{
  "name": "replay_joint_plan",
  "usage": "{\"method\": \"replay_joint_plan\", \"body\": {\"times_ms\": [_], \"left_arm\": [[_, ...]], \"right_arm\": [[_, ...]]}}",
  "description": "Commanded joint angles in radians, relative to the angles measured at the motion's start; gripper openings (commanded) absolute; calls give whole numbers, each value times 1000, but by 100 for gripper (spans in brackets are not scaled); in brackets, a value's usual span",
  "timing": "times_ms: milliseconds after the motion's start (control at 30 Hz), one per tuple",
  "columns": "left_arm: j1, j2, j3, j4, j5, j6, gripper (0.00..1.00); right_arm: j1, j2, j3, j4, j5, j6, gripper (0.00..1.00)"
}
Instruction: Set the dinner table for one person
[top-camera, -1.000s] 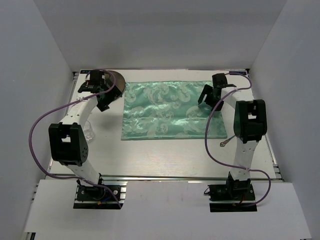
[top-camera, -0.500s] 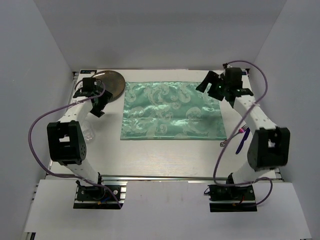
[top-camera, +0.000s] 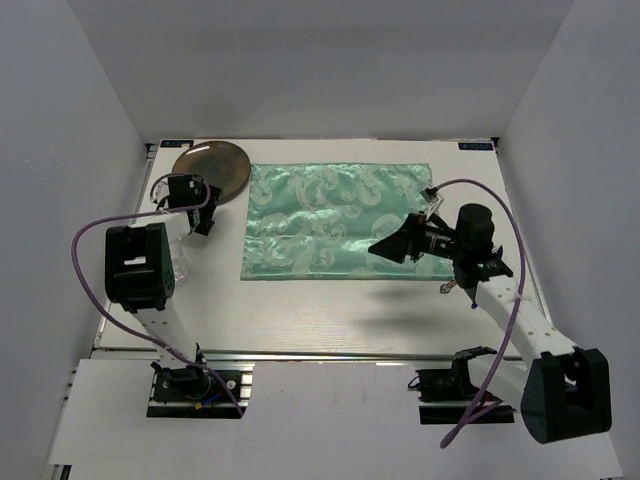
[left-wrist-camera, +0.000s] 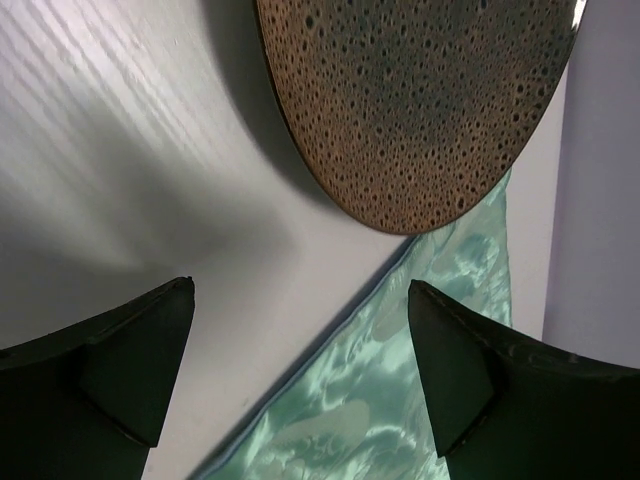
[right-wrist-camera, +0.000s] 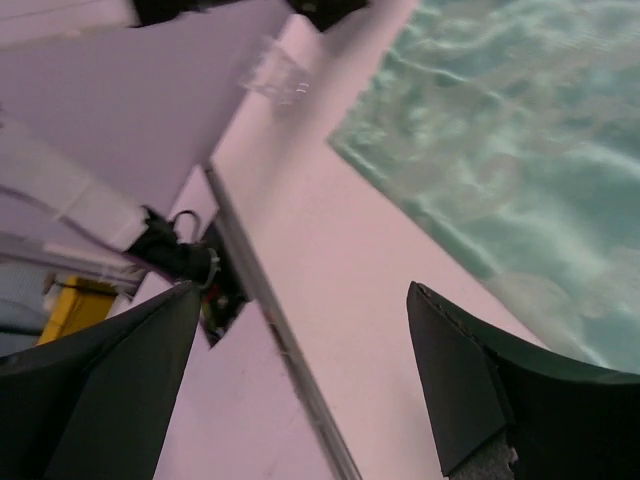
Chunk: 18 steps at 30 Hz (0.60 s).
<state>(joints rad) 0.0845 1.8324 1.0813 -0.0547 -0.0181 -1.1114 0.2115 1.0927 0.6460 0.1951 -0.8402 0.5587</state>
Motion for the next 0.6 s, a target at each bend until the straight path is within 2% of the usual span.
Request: {"method": "replay_joint_plan", "body": {"times_ms": [0,67,233,300,333,500,567], "left_arm": [[30,31,-40,243,-3,-37,96],[31,65,-56,288,-6,-45,94],[49,114,-70,343,-37,-57,83],[49,145,-58,349,-36,-59,77],[60,156,-55,357,-31,-62,70],[69,218,-27,369,-10,-87,59],[69,234,-18,366,-3,-100,52]], "right_arm": [[18,-112,-72,272,-203,107,89],[23,-140,-97,331,-247,138,89],[32,-226,-101,303,-247,136,89],[35,-241,-101,293,-244,133,89],[37,-252,-105,291,-237,132,89],[37,-274,-118,276,-223,132,89],[32,-278,-129,274,-218,132,89]]}}
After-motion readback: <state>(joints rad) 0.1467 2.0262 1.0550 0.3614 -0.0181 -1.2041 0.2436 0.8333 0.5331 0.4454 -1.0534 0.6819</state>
